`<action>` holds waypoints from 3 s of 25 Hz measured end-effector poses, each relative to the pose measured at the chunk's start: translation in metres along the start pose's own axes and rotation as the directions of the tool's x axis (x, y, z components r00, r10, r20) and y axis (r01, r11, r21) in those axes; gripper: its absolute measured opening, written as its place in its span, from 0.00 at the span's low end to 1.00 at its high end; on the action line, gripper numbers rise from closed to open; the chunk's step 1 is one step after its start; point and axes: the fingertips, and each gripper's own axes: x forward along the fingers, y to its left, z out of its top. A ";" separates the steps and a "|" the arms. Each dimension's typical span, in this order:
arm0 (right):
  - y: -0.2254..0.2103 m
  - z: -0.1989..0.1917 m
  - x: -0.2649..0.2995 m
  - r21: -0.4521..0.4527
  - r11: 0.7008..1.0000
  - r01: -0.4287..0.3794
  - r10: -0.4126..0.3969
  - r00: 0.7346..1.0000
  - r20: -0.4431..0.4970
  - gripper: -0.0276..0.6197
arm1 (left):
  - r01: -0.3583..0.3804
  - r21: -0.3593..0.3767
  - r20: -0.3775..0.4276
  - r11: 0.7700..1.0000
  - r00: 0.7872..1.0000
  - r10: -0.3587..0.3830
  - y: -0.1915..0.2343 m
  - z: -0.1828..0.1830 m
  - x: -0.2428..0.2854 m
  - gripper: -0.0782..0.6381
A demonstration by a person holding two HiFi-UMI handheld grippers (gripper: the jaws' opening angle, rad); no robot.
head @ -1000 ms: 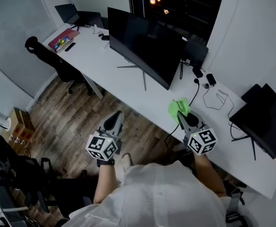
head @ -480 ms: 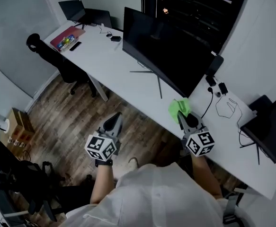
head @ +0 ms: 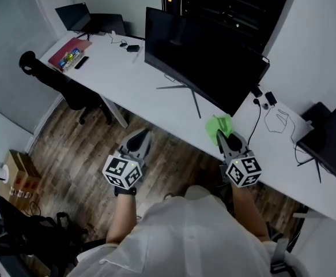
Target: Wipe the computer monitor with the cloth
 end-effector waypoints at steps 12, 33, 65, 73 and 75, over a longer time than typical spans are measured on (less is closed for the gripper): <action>-0.107 0.034 -0.003 0.055 0.963 0.262 -0.264 0.964 0.036 0.15 | 0.251 0.015 -0.015 0.968 0.968 -0.250 -0.028 0.023 0.130 0.15; -0.250 0.164 0.045 -0.155 0.834 0.530 -0.515 0.848 0.125 0.15 | 0.598 0.064 -0.042 0.799 0.801 -0.597 -0.112 0.048 0.317 0.15; -0.231 0.085 0.072 -0.184 0.721 0.668 -0.672 0.739 0.046 0.15 | 0.635 0.032 -0.073 0.772 0.772 -0.631 -0.025 0.038 0.336 0.15; -0.229 0.046 0.074 -0.153 0.706 0.691 -0.692 0.720 0.056 0.15 | 0.657 0.022 -0.099 0.754 0.751 -0.652 -0.018 0.022 0.342 0.15; -0.229 0.038 0.075 -0.146 0.699 0.700 -0.700 0.711 0.060 0.15 | 0.657 0.020 -0.103 0.754 0.751 -0.652 -0.014 0.019 0.345 0.15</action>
